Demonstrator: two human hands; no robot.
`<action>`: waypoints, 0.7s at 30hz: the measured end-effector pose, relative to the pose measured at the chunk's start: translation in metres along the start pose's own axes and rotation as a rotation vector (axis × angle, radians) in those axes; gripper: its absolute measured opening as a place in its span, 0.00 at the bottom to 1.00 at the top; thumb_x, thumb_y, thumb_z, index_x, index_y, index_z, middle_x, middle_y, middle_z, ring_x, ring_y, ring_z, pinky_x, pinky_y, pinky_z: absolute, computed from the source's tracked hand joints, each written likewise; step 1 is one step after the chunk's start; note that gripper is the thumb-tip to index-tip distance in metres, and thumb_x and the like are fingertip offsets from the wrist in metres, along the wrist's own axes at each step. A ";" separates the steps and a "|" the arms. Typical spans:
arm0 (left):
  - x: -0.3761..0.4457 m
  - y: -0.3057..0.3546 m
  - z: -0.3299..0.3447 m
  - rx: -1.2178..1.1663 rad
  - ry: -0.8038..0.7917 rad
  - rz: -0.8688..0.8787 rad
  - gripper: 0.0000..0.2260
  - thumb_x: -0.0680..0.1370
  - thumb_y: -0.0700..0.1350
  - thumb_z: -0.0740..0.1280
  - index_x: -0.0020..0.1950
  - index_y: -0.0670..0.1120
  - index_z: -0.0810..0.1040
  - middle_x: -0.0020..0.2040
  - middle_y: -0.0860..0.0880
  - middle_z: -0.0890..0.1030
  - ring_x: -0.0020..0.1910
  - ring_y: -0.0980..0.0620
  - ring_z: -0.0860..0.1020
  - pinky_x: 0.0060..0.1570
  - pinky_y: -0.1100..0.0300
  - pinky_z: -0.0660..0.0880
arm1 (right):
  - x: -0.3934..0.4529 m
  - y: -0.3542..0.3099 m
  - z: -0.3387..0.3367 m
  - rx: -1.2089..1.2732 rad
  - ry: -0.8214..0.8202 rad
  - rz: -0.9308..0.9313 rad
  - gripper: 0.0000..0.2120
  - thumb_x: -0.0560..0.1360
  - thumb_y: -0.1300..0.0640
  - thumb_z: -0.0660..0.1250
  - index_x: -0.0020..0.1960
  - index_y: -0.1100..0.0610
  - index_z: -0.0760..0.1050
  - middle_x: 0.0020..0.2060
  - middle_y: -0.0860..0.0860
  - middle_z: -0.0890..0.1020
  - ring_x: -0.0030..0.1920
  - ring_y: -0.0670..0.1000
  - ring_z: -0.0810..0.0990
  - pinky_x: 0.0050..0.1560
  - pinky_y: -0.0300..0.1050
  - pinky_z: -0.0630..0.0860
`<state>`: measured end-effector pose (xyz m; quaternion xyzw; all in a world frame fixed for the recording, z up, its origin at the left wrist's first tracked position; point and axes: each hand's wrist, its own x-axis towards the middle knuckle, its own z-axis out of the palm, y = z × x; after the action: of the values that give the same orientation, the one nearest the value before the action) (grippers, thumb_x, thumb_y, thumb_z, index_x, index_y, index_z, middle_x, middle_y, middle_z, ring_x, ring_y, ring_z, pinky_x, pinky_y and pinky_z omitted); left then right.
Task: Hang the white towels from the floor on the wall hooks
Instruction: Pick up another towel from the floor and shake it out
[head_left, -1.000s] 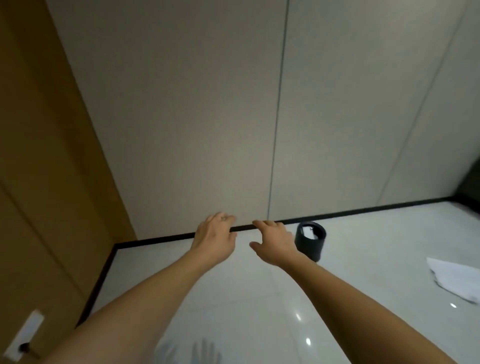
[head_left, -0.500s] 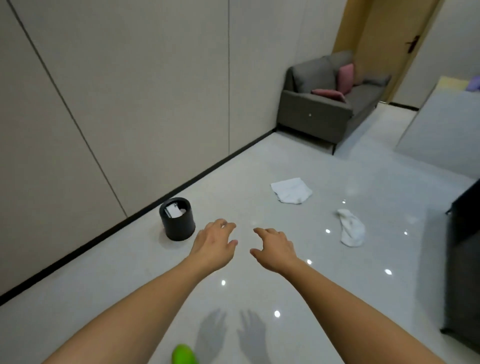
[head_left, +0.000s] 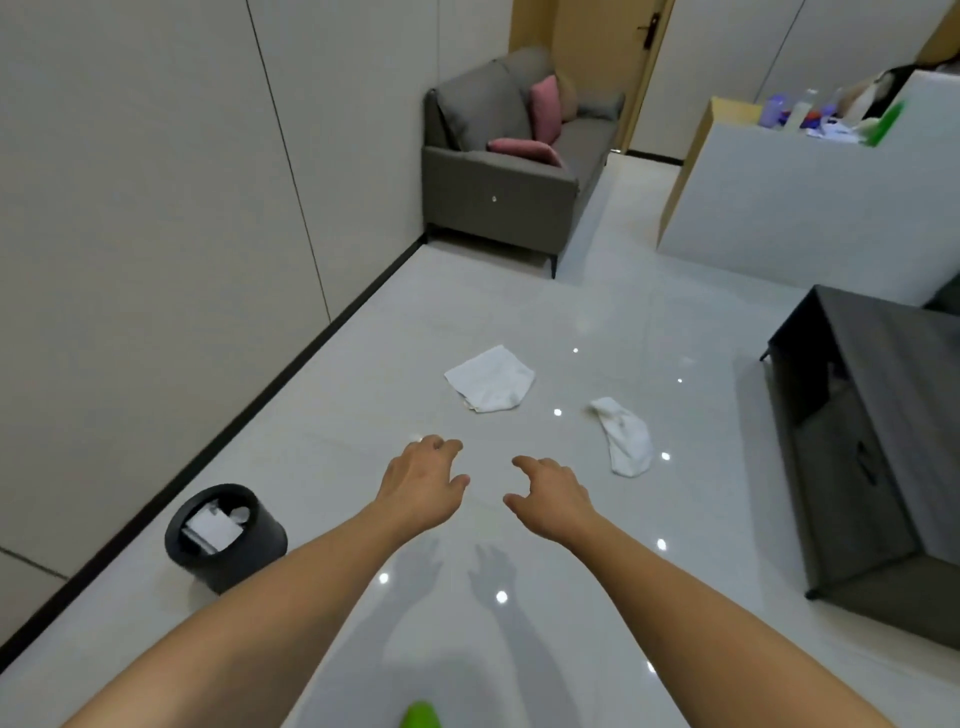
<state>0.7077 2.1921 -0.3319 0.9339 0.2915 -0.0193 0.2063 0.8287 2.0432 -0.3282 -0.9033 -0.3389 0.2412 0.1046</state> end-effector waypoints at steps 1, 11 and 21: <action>0.018 -0.006 -0.004 -0.010 -0.009 -0.002 0.24 0.80 0.55 0.61 0.74 0.49 0.65 0.71 0.47 0.69 0.68 0.45 0.69 0.65 0.49 0.70 | 0.014 -0.003 -0.003 0.017 -0.005 0.012 0.29 0.78 0.45 0.64 0.76 0.48 0.62 0.70 0.52 0.70 0.68 0.56 0.70 0.66 0.54 0.69; 0.232 -0.042 0.002 -0.014 -0.113 -0.012 0.23 0.79 0.55 0.62 0.74 0.50 0.67 0.71 0.46 0.69 0.68 0.45 0.69 0.65 0.50 0.69 | 0.204 0.015 -0.020 0.123 -0.042 0.123 0.26 0.78 0.47 0.64 0.74 0.50 0.66 0.65 0.53 0.74 0.65 0.55 0.73 0.64 0.52 0.71; 0.500 -0.067 0.022 -0.023 -0.279 -0.142 0.24 0.80 0.54 0.62 0.74 0.48 0.67 0.71 0.44 0.69 0.68 0.44 0.69 0.65 0.49 0.69 | 0.495 0.043 -0.049 0.184 -0.224 0.176 0.26 0.78 0.47 0.64 0.74 0.51 0.67 0.68 0.52 0.74 0.67 0.56 0.72 0.66 0.54 0.70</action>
<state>1.0870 2.5013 -0.4550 0.8967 0.3255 -0.1599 0.2537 1.2013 2.3372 -0.4818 -0.8836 -0.2447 0.3785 0.1269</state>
